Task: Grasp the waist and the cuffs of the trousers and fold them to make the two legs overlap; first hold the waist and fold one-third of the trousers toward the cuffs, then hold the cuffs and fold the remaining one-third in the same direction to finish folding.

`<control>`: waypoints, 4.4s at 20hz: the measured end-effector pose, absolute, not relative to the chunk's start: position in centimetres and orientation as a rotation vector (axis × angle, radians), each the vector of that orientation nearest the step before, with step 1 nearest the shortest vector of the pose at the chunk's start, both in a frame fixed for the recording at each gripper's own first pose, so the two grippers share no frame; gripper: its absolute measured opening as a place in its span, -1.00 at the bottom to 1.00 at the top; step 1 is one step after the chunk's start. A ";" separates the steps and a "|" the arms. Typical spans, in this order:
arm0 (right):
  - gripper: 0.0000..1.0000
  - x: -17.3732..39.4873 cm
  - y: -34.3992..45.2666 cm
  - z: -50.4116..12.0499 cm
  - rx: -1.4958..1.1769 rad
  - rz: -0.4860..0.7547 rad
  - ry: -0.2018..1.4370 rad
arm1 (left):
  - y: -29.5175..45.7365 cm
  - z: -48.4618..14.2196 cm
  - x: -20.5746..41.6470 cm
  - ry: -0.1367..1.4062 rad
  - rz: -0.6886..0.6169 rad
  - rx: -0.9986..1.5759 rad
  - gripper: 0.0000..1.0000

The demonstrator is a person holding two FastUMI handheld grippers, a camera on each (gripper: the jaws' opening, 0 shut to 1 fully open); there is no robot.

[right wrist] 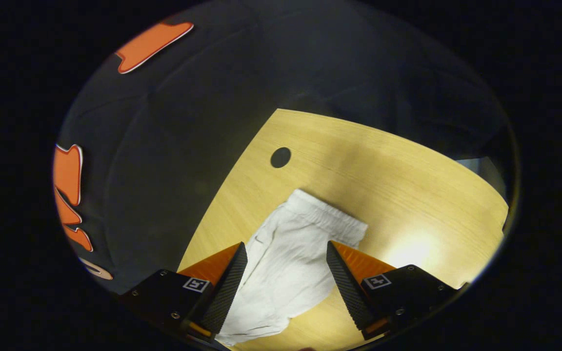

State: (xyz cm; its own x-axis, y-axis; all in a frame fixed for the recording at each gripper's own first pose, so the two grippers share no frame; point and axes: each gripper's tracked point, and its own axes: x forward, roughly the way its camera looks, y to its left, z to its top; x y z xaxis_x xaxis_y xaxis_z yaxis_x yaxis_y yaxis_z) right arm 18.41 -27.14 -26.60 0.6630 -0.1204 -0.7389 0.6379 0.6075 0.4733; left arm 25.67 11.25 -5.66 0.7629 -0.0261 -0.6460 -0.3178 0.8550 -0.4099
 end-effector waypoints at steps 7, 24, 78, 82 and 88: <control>0.97 17.1 -30.0 -31.9 0.850 -0.544 0.828 | 10.8 1.1 21.0 0.539 0.179 -0.484 0.93; -0.84 19.6 -30.2 -34.0 0.851 -0.522 0.819 | 10.7 2.0 13.0 0.507 0.258 -0.487 0.99; 0.60 15.0 -23.5 -19.5 0.372 0.209 1.021 | 7.0 -1.6 12.9 0.751 0.122 -0.573 0.99; 0.97 14.9 -24.3 -19.4 0.405 0.222 1.025 | 4.6 -3.6 12.4 0.816 0.180 -0.626 0.93; 0.97 14.4 -26.4 -18.7 0.441 0.262 1.069 | -0.5 -6.8 12.6 0.888 0.260 -0.826 1.00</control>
State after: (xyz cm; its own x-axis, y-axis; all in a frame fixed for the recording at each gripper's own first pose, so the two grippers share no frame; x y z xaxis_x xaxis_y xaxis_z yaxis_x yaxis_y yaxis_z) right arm 14.38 -26.44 -18.73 0.4624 0.4140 -0.7841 0.0044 0.8832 0.4689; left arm 12.60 -0.46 -6.76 0.6244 -0.1239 -0.7712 -0.5202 0.6706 -0.5289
